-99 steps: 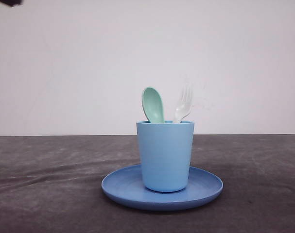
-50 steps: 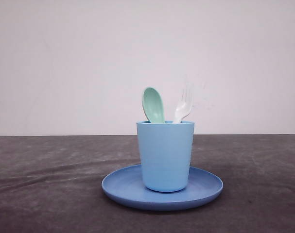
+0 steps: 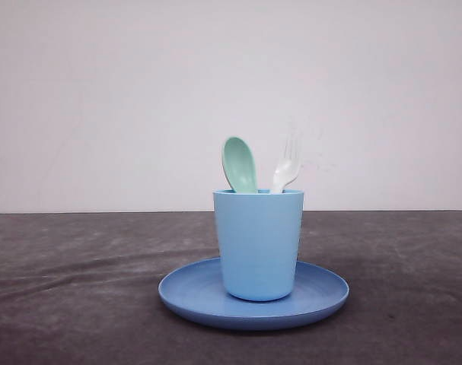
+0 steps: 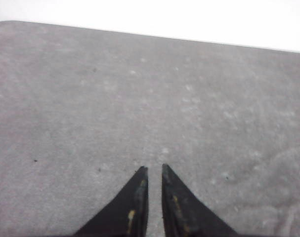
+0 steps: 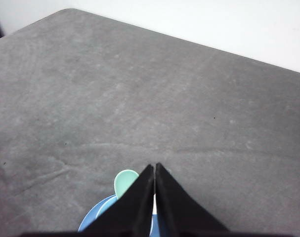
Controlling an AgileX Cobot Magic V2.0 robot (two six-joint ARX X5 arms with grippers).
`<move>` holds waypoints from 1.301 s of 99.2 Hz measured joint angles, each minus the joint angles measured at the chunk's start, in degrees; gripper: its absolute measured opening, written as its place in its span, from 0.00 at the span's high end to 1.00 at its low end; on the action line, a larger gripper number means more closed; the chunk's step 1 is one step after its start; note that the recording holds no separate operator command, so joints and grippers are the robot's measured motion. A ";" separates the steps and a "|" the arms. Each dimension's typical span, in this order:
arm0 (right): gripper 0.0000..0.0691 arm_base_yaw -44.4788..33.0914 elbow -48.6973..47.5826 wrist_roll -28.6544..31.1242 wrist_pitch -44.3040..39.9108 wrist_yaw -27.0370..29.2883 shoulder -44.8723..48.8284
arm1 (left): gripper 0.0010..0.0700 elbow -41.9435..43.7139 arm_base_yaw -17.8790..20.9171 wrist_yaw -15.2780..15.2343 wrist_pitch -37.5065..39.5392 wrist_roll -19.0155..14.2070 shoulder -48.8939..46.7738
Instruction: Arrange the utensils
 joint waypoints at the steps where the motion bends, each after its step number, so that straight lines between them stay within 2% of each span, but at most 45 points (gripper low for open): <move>1: 1.00 0.00 0.00 0.00 0.00 0.00 0.00 | 0.98 0.00 0.00 0.02 -0.02 0.13 0.00; 15: 1.00 0.00 0.00 0.00 0.00 0.00 0.00 | 0.98 0.00 0.00 0.02 0.00 1.55 -0.02; 42: 1.00 0.00 0.00 0.00 0.00 0.02 0.00 | 0.98 0.00 0.00 0.00 0.00 2.19 -0.02; 119: 1.00 -0.33 0.00 0.00 1.84 0.00 -0.13 | 0.98 0.00 0.00 0.00 0.02 2.21 -0.02; 129: 1.00 -0.90 0.00 -1.57 2.58 0.00 -0.46 | 0.98 0.00 0.00 0.00 0.00 2.21 -0.02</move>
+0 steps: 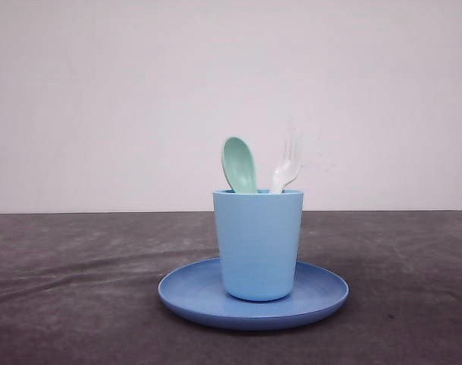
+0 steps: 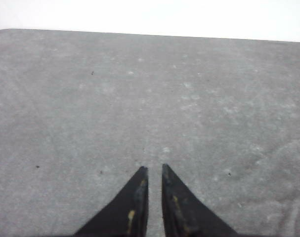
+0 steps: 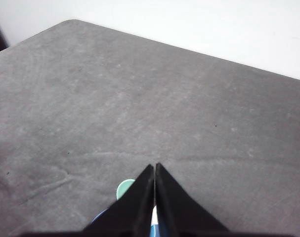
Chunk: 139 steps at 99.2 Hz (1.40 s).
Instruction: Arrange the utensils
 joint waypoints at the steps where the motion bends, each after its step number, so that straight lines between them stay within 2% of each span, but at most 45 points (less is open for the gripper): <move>1: 1.00 -0.13 0.00 -0.33 0.24 -0.04 -0.07 | 0.98 0.00 0.00 0.00 0.02 0.00 0.00; 14: 1.00 -5.03 0.00 -4.66 4.98 -0.09 -0.48 | 0.98 0.00 0.00 0.02 0.00 0.00 0.00; 32: 1.00 -18.12 -2.64 -7.63 10.69 -1.90 -0.68 | 0.98 0.00 0.00 0.02 0.02 0.00 0.00; 52: 1.00 -33.03 -11.47 -8.11 12.35 -7.17 -4.92 | 0.98 0.00 0.00 0.00 0.02 0.02 0.00; 71: 1.00 -43.08 -23.71 -8.35 20.02 -10.62 -14.69 | 0.98 0.00 0.00 0.00 0.02 0.02 0.00; 89: 1.00 -48.17 -39.01 -8.39 25.44 -13.97 -26.69 | 0.98 0.00 0.00 0.00 0.00 0.00 0.00; 104: 1.00 -50.73 -48.72 -8.48 25.66 -16.87 -36.98 | 0.98 0.00 0.00 0.00 0.00 0.02 0.00; 118: 1.00 -52.96 -54.16 -8.74 25.44 -19.80 -44.48 | 0.98 0.00 0.00 0.00 0.02 0.02 0.00; 139: 1.00 -54.10 -57.86 -8.76 24.33 -19.93 -49.24 | 0.98 0.00 0.00 0.00 0.02 0.00 0.00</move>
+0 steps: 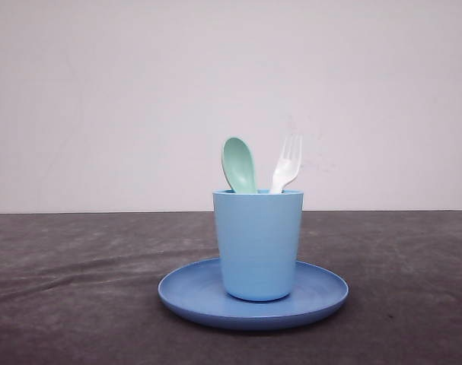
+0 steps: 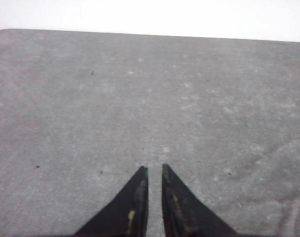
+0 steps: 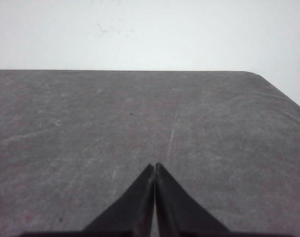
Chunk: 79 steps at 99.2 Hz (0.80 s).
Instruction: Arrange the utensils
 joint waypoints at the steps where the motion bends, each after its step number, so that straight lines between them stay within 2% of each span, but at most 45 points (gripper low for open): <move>1: 1.00 0.00 -0.09 0.00 -0.33 0.00 -0.15 | 0.98 0.00 0.00 0.00 0.00 0.00 0.00; 25: 1.00 0.00 -0.28 -1.18 -6.34 0.15 -2.29 | 0.98 0.00 0.00 0.00 -0.02 0.00 0.00; 79: 1.00 1.01 -0.24 -1.90 -6.05 0.15 -2.27 | 0.98 0.00 0.00 0.00 0.00 0.00 0.00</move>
